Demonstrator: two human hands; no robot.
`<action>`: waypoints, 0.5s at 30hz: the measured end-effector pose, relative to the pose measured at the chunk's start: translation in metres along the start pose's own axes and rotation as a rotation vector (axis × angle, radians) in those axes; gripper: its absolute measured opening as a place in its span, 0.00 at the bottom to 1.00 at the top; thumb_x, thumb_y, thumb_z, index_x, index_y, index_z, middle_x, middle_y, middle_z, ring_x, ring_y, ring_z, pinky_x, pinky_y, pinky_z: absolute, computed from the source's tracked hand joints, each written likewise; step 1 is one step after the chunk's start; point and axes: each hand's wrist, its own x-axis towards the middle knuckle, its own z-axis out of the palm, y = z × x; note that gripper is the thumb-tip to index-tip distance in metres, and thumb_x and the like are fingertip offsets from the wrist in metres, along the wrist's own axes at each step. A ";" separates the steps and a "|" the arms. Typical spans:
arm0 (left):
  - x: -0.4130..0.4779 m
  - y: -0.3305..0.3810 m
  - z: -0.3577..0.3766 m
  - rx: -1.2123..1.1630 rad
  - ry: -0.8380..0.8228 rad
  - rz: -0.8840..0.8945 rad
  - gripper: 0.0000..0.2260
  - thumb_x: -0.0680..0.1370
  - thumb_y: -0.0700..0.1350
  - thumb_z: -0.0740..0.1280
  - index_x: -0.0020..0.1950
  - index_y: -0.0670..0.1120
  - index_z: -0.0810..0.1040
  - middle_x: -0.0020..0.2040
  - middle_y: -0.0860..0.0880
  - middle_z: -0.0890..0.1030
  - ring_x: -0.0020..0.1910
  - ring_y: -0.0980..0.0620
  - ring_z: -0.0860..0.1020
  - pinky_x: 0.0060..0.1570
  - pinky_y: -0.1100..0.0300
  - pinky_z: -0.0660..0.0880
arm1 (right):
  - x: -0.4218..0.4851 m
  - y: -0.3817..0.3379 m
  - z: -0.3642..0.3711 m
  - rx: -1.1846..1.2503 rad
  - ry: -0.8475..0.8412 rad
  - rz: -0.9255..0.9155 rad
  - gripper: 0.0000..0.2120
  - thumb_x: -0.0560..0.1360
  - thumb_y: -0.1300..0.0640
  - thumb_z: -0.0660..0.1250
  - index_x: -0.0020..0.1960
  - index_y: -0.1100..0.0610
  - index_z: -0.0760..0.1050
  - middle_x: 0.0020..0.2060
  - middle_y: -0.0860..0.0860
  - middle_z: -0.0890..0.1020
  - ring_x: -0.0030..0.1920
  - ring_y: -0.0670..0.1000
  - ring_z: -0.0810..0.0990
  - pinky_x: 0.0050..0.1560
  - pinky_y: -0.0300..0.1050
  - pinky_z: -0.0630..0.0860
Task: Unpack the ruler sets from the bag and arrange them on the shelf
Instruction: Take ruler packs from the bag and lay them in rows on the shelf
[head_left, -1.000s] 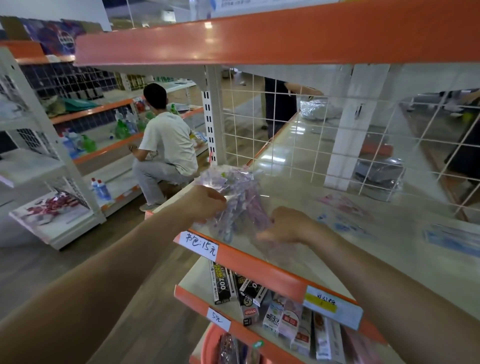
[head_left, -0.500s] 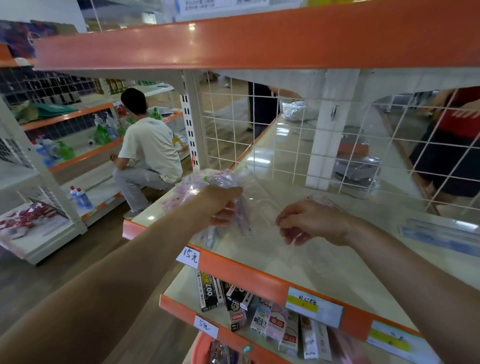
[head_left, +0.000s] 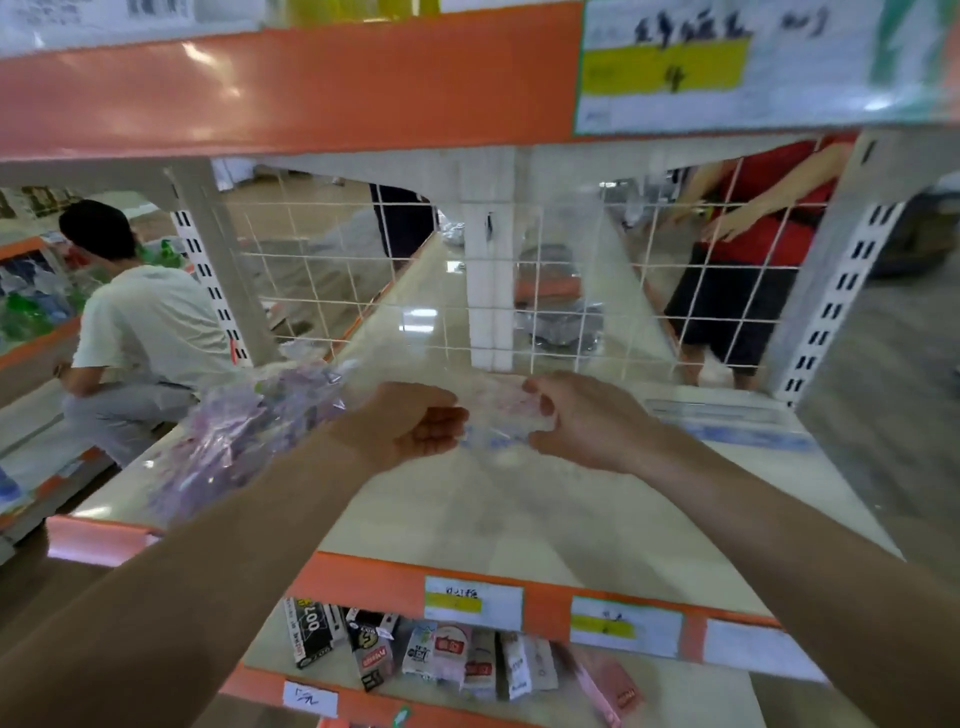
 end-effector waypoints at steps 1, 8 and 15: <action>0.002 -0.001 0.008 0.045 -0.012 0.004 0.06 0.78 0.37 0.63 0.42 0.42 0.75 0.33 0.47 0.81 0.25 0.54 0.79 0.29 0.62 0.78 | -0.004 0.008 -0.003 -0.022 -0.013 0.013 0.25 0.74 0.48 0.68 0.68 0.52 0.67 0.62 0.50 0.74 0.60 0.52 0.74 0.57 0.46 0.72; 0.006 -0.007 0.058 0.529 -0.045 0.136 0.03 0.75 0.39 0.69 0.42 0.42 0.79 0.35 0.46 0.79 0.31 0.52 0.75 0.33 0.62 0.75 | -0.031 0.055 -0.023 -0.094 -0.106 0.083 0.26 0.74 0.49 0.67 0.71 0.50 0.66 0.62 0.51 0.69 0.63 0.54 0.71 0.60 0.48 0.70; 0.009 -0.011 0.097 0.946 -0.130 0.309 0.05 0.73 0.43 0.70 0.38 0.44 0.80 0.40 0.43 0.81 0.34 0.49 0.76 0.33 0.63 0.72 | -0.048 0.094 -0.035 -0.253 -0.205 0.173 0.25 0.73 0.53 0.67 0.70 0.51 0.69 0.63 0.50 0.73 0.64 0.54 0.71 0.60 0.47 0.71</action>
